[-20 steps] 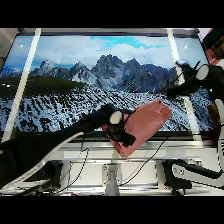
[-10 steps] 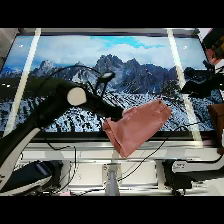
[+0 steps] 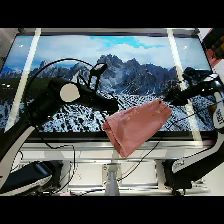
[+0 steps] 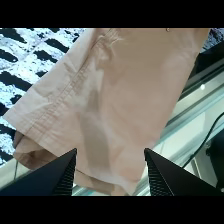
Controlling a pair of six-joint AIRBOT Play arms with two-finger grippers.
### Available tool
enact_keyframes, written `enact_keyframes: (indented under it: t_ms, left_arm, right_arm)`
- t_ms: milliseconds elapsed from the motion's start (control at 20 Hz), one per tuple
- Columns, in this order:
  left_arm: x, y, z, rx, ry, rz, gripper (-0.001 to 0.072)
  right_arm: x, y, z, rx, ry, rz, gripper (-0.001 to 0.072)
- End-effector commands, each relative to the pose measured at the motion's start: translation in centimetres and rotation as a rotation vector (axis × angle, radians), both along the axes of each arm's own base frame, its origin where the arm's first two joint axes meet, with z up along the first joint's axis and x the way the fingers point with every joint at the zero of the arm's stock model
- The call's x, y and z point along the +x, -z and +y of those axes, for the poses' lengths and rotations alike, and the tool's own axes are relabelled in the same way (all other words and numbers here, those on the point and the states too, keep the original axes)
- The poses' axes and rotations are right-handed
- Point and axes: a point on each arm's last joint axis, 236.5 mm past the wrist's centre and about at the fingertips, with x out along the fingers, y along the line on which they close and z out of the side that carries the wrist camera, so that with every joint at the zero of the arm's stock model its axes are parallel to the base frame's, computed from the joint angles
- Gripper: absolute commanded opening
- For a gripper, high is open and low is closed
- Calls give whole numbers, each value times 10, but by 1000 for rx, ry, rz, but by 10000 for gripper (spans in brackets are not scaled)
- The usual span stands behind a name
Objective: Fold the clothes and pants, and hang the long-sleeved shirts on hangers.
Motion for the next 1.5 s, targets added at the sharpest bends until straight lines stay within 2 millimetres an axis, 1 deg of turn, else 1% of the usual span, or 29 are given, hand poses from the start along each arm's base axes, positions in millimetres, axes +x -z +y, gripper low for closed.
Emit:
enact_keyframes:
  t_ms: [0, 100, 250, 350, 450, 500, 550, 650, 700, 750, 850, 900, 950, 1000, 1050, 1150, 1200, 1300, 1400, 1450]
  left_arm:
    - [3, 0, 0, 0, -4, -6, 497]
    - [3, 0, 0, 0, -4, -6, 497]
    - [4, 1, 2, 8, -5, -13, 497]
    - [5, 2, 2, 12, -5, -17, 497]
    - [5, 1, 3, 13, -6, -20, 497]
    - [6, 2, 3, 13, -6, -20, 496]
    - [6, 2, 3, 13, -6, -20, 496]
    - [6, 2, 3, 15, -7, -23, 497]
    - [9, 2, 4, 18, -10, -35, 497]
    - [17, 0, 4, 18, -21, -69, 497]
    - [39, -12, 3, 10, -20, -202, 496]
    - [49, -21, 4, 2, -25, -268, 496]
    - [59, -30, 7, -1, -38, -327, 495]
    - [65, -38, 12, 5, -46, -374, 496]
    - [69, -44, 18, 24, -48, -417, 496]
    - [74, -57, 32, 62, -51, -486, 495]
    - [77, -65, 41, 89, -54, -532, 496]
    - [85, -87, 63, 153, -67, -644, 496]
    - [89, -109, 84, 207, -84, -745, 496]
    - [89, -120, 92, 222, -93, -782, 495]
  right_arm:
    - [-12, 25, 20, 17, -97, 70, 624]
    - [-16, 29, 29, 26, -127, 85, 623]
    - [-19, 30, 44, 35, -174, 87, 620]
    - [-34, 33, 59, 58, -212, 133, 614]
    - [-59, 37, 75, 98, -249, 208, 603]
    - [-70, 39, 82, 115, -276, 236, 554]
    - [-79, 39, 87, 140, -331, 231, 441]
    - [-89, 30, 93, 195, -462, 187, 17]
    - [-91, 23, 95, 214, -485, 177, 21]
    - [-86, 17, 98, 223, -486, 148, 20]
    - [-63, 3, 103, 210, -457, 38, 20]
    - [-44, -8, 104, 189, -445, -54, 20]
    - [-24, -18, 104, 155, -424, -141, 20]
    - [3, -31, 100, 95, -392, -251, 19]
    - [28, -48, 94, 34, -367, -355, 20]
    - [70, -84, 78, -92, -312, -524, 20]
    - [88, -103, 65, -169, -274, -587, 20]
    - [114, -139, 34, -324, -193, -676, 20]
    - [129, -176, -15, -466, -33, -725, 20]
    - [132, -191, -39, -514, 53, -733, 20]
